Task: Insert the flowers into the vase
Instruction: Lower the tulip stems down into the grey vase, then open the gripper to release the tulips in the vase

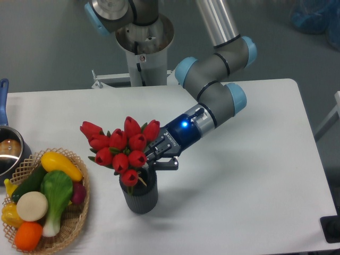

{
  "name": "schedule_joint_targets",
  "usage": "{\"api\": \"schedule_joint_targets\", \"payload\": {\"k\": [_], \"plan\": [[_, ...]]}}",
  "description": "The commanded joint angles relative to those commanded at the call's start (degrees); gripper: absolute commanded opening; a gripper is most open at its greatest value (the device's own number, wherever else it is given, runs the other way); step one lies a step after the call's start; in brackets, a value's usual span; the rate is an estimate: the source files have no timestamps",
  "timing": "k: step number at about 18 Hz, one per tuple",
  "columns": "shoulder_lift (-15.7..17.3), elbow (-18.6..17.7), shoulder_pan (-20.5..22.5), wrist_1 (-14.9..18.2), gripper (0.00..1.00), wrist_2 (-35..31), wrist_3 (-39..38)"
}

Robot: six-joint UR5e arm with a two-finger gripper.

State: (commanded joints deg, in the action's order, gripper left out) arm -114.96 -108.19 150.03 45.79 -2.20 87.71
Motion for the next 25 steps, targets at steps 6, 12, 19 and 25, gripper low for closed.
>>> {"api": "schedule_joint_targets", "payload": {"k": [6,12,19,25], "plan": [[-0.09,0.17,0.09,0.00,0.14,-0.09,0.09],[-0.79,0.09,0.35,-0.26,0.15,-1.67,0.88],[-0.88,0.00,0.70,-0.44,0.15,-1.85,0.97],[-1.14,-0.18,0.62,-0.44,0.19,-2.55,1.14]]}}
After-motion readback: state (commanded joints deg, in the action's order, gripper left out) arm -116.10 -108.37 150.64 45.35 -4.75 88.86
